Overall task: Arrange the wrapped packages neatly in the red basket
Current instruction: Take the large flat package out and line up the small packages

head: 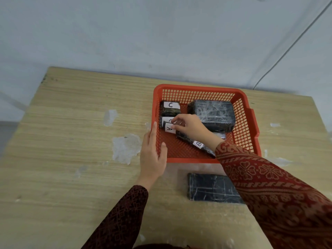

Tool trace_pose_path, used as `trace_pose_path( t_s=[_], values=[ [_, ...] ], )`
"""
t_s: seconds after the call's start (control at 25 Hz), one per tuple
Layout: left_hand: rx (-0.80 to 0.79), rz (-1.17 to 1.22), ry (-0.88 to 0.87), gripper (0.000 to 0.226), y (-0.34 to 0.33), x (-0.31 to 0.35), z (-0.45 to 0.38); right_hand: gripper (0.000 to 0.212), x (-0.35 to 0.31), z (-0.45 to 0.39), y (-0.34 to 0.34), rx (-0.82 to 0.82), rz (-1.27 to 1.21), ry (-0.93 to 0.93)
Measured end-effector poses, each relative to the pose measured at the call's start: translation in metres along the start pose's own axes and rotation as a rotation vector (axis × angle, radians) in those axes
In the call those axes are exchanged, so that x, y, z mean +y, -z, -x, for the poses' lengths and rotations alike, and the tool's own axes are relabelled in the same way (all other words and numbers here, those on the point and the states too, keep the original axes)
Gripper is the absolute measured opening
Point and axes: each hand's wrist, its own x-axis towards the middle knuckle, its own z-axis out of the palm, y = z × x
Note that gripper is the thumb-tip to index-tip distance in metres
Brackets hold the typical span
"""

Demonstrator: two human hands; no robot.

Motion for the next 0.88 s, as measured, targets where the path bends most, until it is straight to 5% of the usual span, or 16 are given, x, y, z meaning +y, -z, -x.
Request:
trace_pose_path(
  t_s=[0.28, 0.44, 0.88],
  values=[
    [0.01, -0.001, 0.005, 0.064, 0.001, 0.001, 0.0, 0.019, -0.007, 0.005, -0.025, 0.175, 0.191, 0.028],
    [0.006, -0.002, 0.004, 0.064, 0.001, -0.001, 0.0, 0.024, -0.012, 0.003, -0.033, 0.113, 0.393, -0.027],
    [0.011, -0.013, 0.017, 0.065, 0.001, 0.002, 0.0, 0.029, -0.001, 0.02, -0.033, 0.117, 0.412, 0.038]
  ],
)
